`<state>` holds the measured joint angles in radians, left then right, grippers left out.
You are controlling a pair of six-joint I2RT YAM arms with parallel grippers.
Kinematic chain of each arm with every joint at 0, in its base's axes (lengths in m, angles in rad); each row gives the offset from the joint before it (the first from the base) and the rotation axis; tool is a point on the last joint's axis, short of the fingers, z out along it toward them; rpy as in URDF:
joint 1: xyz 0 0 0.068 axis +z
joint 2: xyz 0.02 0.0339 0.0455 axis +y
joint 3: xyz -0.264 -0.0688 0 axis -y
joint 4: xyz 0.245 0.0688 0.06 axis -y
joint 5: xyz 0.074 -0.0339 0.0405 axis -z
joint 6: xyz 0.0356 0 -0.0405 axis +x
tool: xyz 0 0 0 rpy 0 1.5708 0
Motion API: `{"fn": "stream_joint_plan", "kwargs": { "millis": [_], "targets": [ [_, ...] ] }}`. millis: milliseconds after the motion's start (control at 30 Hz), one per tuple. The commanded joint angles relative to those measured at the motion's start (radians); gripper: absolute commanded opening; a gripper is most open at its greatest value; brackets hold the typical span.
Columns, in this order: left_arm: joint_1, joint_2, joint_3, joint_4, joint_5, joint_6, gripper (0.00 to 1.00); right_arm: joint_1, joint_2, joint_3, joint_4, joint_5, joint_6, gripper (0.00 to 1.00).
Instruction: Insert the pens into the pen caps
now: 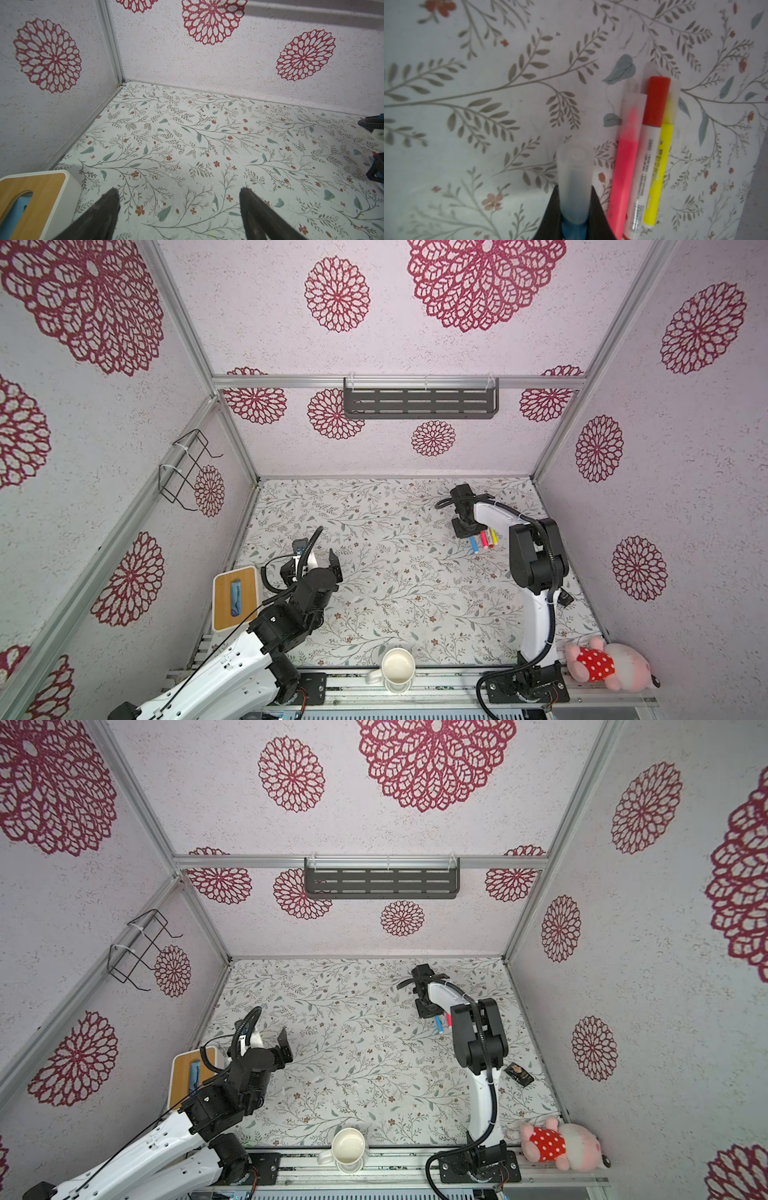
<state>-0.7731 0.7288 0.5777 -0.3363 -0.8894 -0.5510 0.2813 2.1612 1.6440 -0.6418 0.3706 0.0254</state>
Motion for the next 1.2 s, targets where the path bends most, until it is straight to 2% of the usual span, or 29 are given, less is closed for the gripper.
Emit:
{"fn": "stream_joint_plan", "kwargs": {
  "millis": [0, 167, 233, 333, 367, 600, 733, 900, 1067, 1167],
  "targets": [
    [0.009, -0.022, -0.003, -0.015, -0.028, -0.016, 0.92, -0.010, 0.012, 0.030, -0.024, 0.062, -0.011, 0.00],
    [0.011, -0.036, 0.001, -0.022, -0.034, -0.005, 0.92, -0.014, 0.026, 0.039, -0.028, 0.094, -0.003, 0.04],
    [0.011, -0.038, 0.002, -0.028, -0.033, -0.003, 0.92, -0.014, 0.026, 0.044, -0.029, 0.097, -0.001, 0.13],
    [0.011, -0.041, 0.007, -0.038, -0.033, -0.002, 0.92, -0.014, 0.022, 0.060, -0.039, 0.096, 0.006, 0.33],
    [0.011, -0.044, 0.006, -0.041, -0.033, -0.002, 0.92, -0.015, 0.017, 0.066, -0.041, 0.097, 0.008, 0.36],
    [0.012, -0.058, 0.005, -0.043, -0.059, 0.003, 0.92, -0.005, -0.093, 0.060, -0.019, 0.124, 0.033, 0.44],
    [0.013, -0.061, 0.002, -0.038, -0.118, 0.018, 0.92, -0.002, -0.261, -0.019, 0.055, 0.043, 0.048, 0.45],
    [0.028, -0.049, -0.010, -0.013, -0.250, 0.071, 0.92, -0.002, -0.546, -0.219, 0.245, -0.082, 0.070, 0.47],
    [0.070, -0.027, -0.096, 0.179, -0.348, 0.183, 0.92, -0.004, -0.832, -0.479, 0.458, -0.124, 0.116, 0.48],
    [0.120, 0.007, -0.158, 0.300, -0.341, 0.237, 0.93, -0.004, -0.992, -0.651, 0.565, -0.085, 0.147, 0.49]
  ]
}}
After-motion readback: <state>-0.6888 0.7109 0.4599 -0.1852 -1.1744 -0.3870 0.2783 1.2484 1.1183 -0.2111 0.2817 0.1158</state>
